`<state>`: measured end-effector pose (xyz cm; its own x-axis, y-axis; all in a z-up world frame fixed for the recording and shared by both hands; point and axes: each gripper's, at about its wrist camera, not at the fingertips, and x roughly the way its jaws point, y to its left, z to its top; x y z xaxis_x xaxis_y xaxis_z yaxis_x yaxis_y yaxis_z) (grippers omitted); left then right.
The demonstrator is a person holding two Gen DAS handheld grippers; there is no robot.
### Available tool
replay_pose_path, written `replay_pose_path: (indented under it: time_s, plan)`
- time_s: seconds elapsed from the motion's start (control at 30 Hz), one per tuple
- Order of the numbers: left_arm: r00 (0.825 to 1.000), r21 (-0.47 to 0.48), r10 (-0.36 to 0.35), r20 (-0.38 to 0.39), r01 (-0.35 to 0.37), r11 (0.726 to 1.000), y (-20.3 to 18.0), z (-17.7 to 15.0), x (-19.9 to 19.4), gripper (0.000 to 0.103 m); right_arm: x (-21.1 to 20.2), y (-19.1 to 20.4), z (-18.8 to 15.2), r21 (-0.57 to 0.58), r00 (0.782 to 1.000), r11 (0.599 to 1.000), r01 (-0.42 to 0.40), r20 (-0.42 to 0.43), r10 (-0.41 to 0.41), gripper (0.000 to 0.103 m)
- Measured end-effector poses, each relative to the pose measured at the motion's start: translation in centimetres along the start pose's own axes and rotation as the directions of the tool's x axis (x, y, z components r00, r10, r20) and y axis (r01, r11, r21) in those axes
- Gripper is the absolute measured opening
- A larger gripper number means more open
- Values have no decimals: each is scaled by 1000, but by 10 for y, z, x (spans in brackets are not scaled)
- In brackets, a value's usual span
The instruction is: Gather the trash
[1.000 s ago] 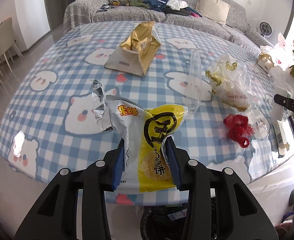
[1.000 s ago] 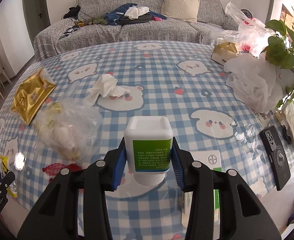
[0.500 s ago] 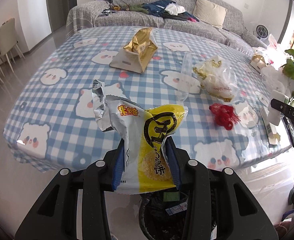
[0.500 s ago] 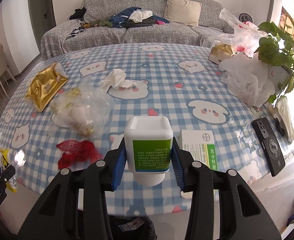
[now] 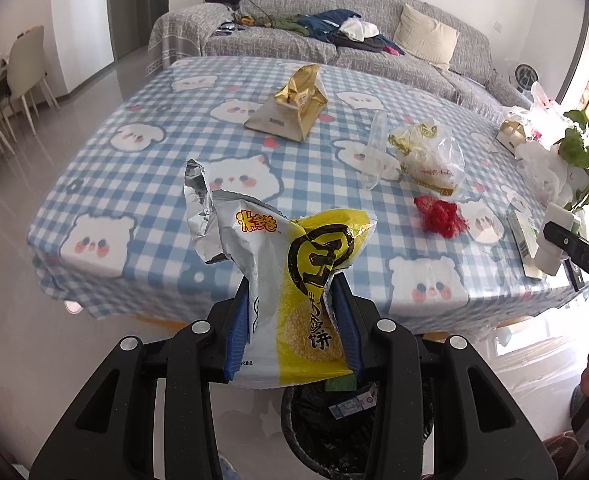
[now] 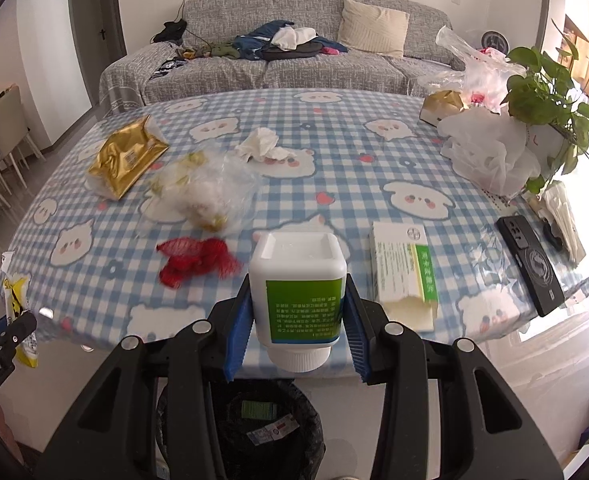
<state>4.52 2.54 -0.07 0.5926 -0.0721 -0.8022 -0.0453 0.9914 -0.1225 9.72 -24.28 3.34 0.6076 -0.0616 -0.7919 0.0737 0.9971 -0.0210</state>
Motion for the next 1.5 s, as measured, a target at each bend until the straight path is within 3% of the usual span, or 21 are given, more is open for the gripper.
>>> replay_pose_path:
  time_s: [0.4,0.7,0.9,1.5]
  plan:
    - [1000,-37,-7,-4,7,999,27,-48,-10,38,-22,14,-62,-1,999,999,-52,-7,52,40]
    - [999,-25,-17,-49,16,1000,25,-92,-1,38,-27,42,-107,-41,997,996,-80,-18,79,40]
    - [997,-42,-21,-75,17,999,31,-118,8,38,-18,55,-130,-57,995,995,-83,-52,80,40]
    - [993,-51,28,-111,-33,998,44,-157,28,38,19,75,-183,-97,990,992,-77,-129,64,40]
